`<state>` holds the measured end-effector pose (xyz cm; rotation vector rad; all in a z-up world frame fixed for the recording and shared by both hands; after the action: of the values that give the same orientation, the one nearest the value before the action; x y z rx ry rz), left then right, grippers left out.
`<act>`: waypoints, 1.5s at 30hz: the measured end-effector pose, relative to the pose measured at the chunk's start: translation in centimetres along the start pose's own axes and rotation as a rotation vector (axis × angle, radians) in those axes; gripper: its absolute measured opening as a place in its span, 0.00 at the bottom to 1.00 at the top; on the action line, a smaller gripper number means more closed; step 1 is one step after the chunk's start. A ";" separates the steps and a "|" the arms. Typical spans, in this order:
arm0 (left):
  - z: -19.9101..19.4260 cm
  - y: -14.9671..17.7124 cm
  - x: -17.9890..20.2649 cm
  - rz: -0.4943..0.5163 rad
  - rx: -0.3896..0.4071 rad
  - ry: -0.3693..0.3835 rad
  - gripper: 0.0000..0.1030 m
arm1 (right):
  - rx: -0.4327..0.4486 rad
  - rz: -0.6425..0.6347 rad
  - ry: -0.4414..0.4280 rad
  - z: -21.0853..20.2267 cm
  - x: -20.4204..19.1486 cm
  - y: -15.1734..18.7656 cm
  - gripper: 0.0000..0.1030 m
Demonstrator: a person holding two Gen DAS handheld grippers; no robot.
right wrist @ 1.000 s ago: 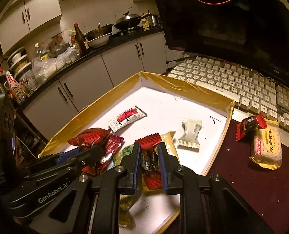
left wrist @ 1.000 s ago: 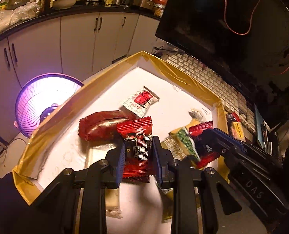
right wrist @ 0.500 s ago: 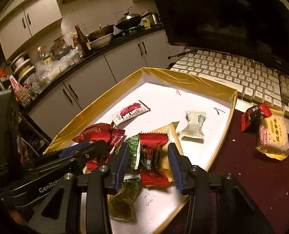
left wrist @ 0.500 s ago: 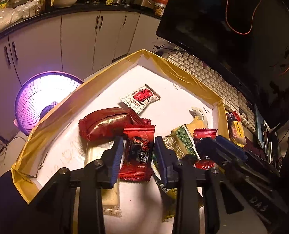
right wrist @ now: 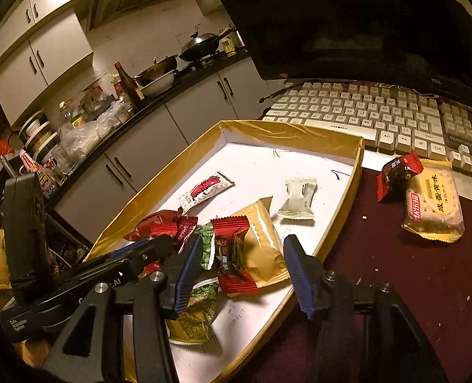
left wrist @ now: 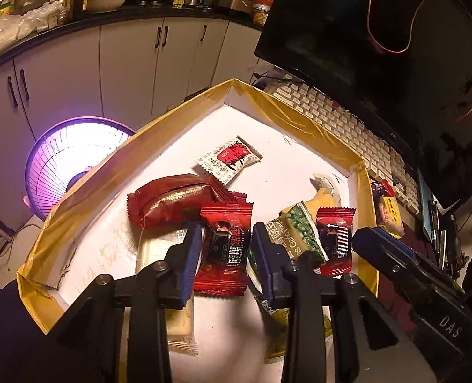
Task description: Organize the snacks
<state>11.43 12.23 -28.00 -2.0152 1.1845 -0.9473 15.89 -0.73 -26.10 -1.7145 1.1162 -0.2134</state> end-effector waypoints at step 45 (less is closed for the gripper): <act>-0.2 0.1 0.3 0.007 -0.002 0.005 0.30 | -0.015 0.003 0.000 0.0 -0.1 0.5 0.52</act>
<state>11.33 11.91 -27.95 -2.0099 1.1948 -0.9493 15.56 -0.68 -26.53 -1.7266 1.1226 -0.2035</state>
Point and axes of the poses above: each gripper's, at about its wrist camera, not at the fingertips, and z roughly the way its jaws point, x to its right, y to its underside, the point moved 10 cm from there along z, roughly the way its jaws point, and after that the axes turned 14 degrees about x, right-handed, at the moved point
